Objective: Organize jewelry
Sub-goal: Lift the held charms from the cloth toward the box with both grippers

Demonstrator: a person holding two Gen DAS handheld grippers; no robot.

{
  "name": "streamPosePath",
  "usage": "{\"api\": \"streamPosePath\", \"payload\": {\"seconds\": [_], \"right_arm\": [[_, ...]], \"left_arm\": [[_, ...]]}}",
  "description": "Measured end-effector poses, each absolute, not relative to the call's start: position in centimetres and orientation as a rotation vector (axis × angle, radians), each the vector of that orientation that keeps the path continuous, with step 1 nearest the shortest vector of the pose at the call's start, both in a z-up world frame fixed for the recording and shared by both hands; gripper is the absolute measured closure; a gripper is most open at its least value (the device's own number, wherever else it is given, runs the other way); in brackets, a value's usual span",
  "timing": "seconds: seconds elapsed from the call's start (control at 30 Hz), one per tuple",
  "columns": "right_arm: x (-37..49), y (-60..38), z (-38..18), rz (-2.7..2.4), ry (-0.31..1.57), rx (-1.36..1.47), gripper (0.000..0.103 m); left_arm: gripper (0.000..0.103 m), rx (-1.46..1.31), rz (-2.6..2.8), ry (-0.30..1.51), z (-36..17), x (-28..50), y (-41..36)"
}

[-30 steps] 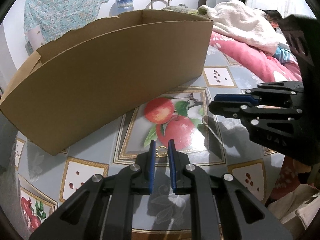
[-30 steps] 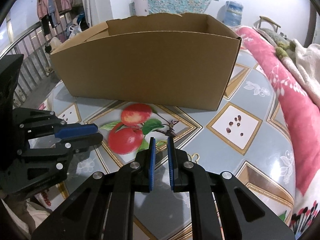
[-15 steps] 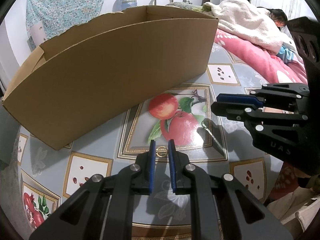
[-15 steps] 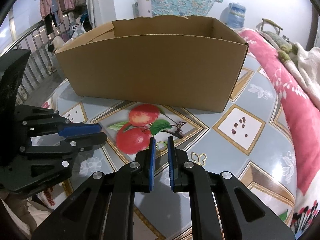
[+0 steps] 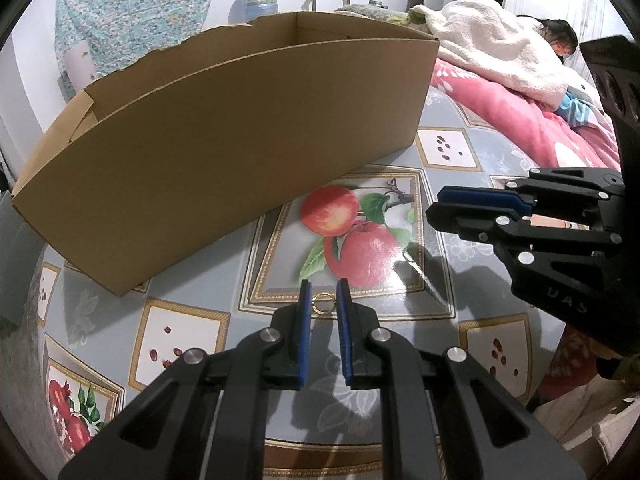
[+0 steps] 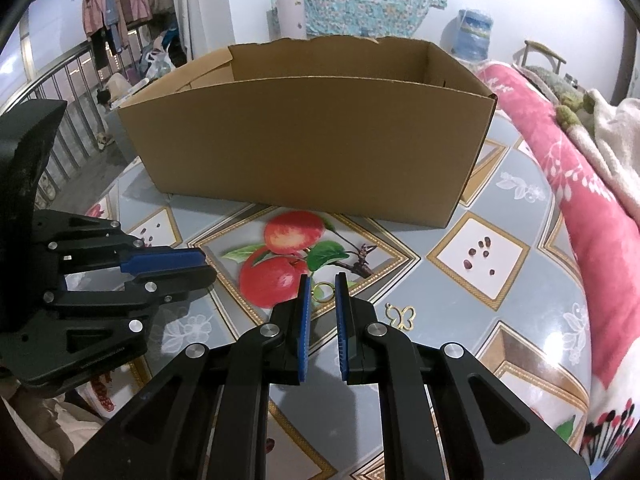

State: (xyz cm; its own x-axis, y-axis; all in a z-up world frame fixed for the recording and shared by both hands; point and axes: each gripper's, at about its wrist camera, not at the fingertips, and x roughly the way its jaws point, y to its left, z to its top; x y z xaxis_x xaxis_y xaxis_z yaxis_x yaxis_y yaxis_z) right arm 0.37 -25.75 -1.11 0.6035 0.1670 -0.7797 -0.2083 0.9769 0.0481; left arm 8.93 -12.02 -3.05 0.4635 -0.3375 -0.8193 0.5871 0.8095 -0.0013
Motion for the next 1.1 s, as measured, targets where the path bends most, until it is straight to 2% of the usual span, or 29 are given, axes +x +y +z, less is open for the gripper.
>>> {"api": "streamPosePath", "payload": {"seconds": [0.7,1.1], "right_arm": [[-0.5,-26.2,1.1,0.214,0.835,-0.041,0.093],[-0.4,-27.3,3.2,0.261,0.787,0.070,0.093]], "left_arm": [[0.091,0.285,-0.573,0.823,0.5,7.8,-11.4],[0.091,0.250,-0.593,0.741,3.4,7.1,-11.4]]}}
